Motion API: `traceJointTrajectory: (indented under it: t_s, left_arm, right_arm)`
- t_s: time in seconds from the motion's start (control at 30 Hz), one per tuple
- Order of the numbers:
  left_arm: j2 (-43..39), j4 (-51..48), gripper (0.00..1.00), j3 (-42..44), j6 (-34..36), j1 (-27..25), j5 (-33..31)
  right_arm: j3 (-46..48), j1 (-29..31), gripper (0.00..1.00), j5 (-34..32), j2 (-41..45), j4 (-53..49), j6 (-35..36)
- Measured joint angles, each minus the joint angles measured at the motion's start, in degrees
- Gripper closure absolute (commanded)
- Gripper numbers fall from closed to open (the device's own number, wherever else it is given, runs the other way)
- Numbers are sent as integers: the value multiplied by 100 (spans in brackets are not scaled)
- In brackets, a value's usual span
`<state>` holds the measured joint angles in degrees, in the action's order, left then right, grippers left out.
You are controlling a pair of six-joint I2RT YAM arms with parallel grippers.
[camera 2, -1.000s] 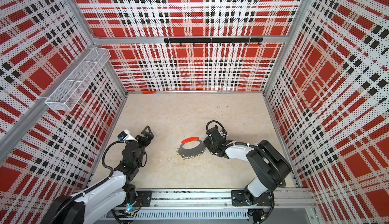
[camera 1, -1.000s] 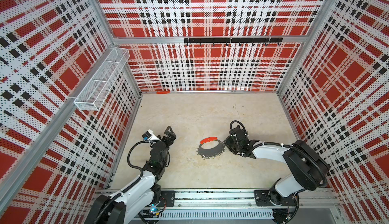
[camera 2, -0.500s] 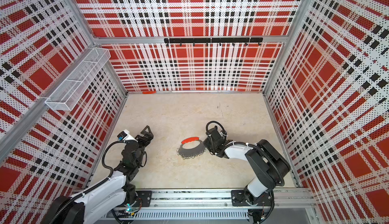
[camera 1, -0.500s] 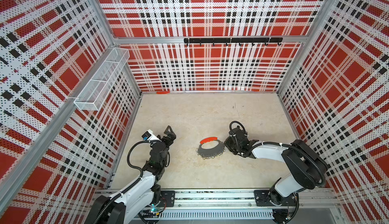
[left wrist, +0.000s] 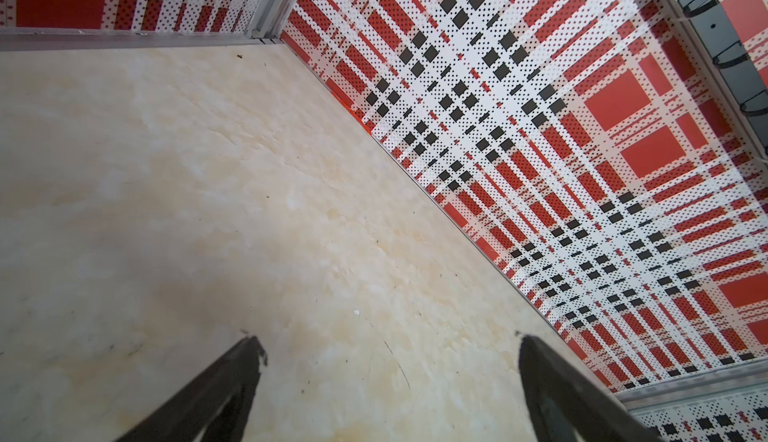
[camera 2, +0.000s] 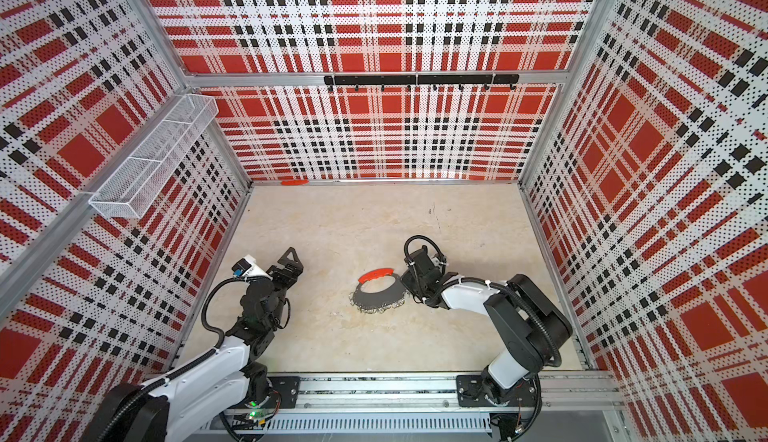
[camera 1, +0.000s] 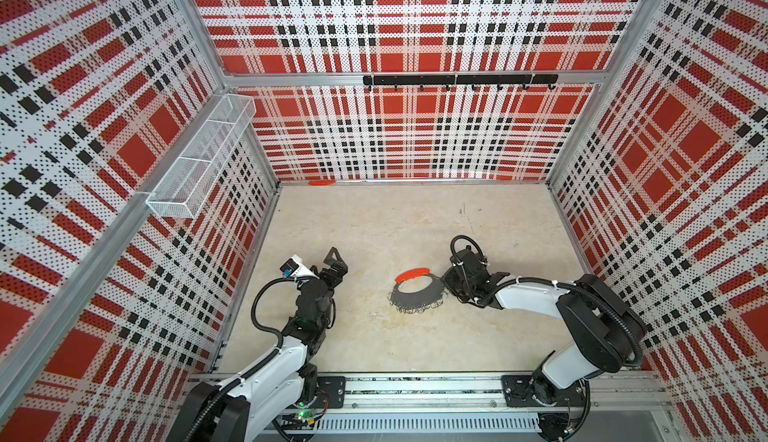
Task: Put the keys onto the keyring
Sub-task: 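Close the right gripper on the edge of the silver keyring disc, then lift the disc with the right gripper while the left gripper reaches toward it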
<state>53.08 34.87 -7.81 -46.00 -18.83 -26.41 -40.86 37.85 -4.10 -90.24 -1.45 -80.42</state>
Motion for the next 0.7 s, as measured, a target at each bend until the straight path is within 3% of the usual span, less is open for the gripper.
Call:
traceJointTrajectory:
  t_s: [0.2,0.33,0.5,0.7]
  left_arm:
    - [46,175,1,15,44,0,2]
    - [57,326,2,37,173,0,28]
    - [57,450,4,42,442,0,101]
    - [74,557,6,52,732,-33,157]
  right_arm:
    - [-614,2,100,-297,264,-555,509]
    - [-1451,2,100,-758,356,-1443,1062]
    - [-2879,2,100,-1427,334,-2240,2063]
    - [-3696,-2,100,-1794,140,-1943,3580]
